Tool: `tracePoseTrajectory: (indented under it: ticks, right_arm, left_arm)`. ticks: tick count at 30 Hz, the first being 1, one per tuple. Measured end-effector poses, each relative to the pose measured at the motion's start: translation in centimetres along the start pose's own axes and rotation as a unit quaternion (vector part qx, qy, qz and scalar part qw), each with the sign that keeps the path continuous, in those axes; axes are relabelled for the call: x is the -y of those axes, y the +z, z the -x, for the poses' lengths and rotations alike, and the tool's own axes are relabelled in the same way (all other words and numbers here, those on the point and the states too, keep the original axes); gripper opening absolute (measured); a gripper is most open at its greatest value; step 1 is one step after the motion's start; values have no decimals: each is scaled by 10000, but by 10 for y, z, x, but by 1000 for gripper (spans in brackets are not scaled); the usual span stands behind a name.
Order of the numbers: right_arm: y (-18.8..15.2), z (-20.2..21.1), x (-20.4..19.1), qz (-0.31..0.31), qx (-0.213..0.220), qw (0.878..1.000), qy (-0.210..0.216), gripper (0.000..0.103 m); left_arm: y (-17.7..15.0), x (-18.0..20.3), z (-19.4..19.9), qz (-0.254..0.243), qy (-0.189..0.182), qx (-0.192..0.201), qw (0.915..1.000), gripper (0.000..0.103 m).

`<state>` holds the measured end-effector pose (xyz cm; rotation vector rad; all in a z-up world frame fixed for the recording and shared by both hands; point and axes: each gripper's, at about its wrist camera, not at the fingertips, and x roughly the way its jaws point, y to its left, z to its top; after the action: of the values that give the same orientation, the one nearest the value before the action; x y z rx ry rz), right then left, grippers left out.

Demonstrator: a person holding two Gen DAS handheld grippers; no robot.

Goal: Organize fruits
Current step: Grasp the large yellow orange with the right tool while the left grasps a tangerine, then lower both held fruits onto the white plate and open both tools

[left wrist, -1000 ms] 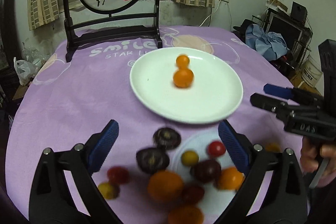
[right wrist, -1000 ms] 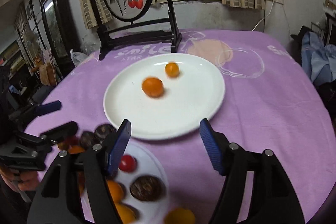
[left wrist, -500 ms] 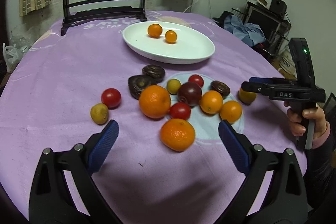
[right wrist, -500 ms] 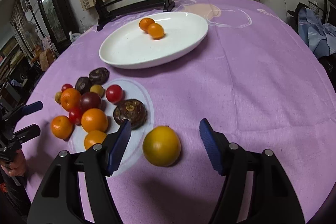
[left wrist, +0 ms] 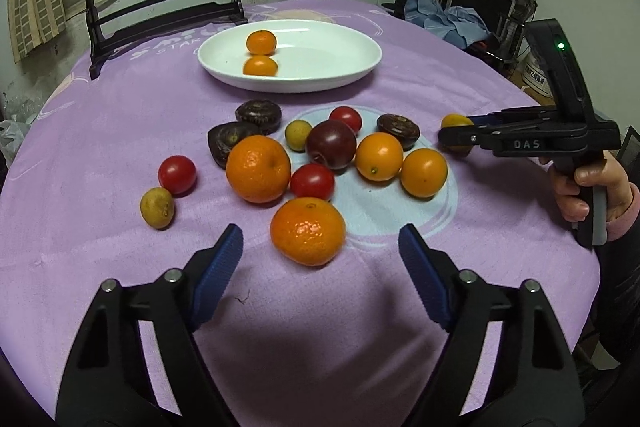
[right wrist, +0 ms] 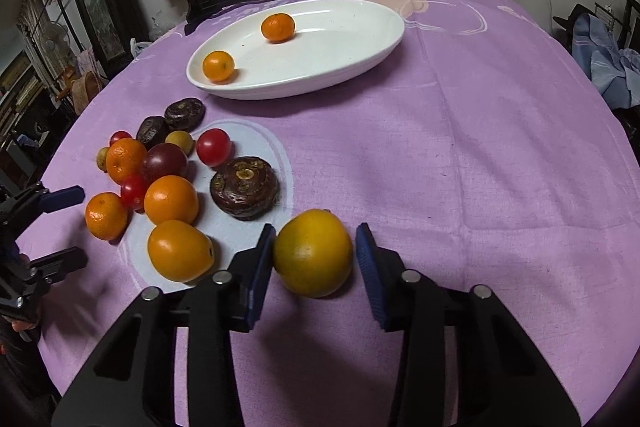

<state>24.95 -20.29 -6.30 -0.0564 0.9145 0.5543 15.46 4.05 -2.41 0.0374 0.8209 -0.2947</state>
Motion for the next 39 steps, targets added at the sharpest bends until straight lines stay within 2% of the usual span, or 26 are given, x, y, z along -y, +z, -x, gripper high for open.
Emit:
tracePoseTrajectory:
  ticks: [2, 12, 21, 24, 27, 34, 37, 39]
  right_arm:
    - [0, 1, 1, -28, 4, 10000, 11, 38]
    - [0, 8, 9, -318, 131, 9989, 312, 38]
    - [0, 12, 6, -283, 199, 9988, 350, 38]
    - [0, 12, 7, -300, 201, 9987, 348, 38]
    - [0, 11, 7, -304, 200, 9988, 339, 38]
    - [0, 15, 4, -279, 316, 9972, 624, 38]
    - [10, 18, -1, -294, 463, 9935, 1002, 38]
    - [27, 18, -5, -322, 656, 9915, 1073, 38]
  left_arm:
    - [0, -2, -2, 31, -26, -39, 10000, 74]
    - [2, -3, -10, 97, -59, -159, 9998, 67]
    - [4, -5, -23, 182, -37, -397, 9990, 54]
    - [4, -9, -30, 290, -24, -558, 9980, 45]
    - [5, -11, -32, 352, -84, -582, 9976, 45]
    - [6, -7, -21, 311, -117, -349, 9988, 45]
    - [16, -7, -9, 368, -316, -87, 9988, 45]
    - [35, -10, -6, 503, -500, 98, 9974, 45]
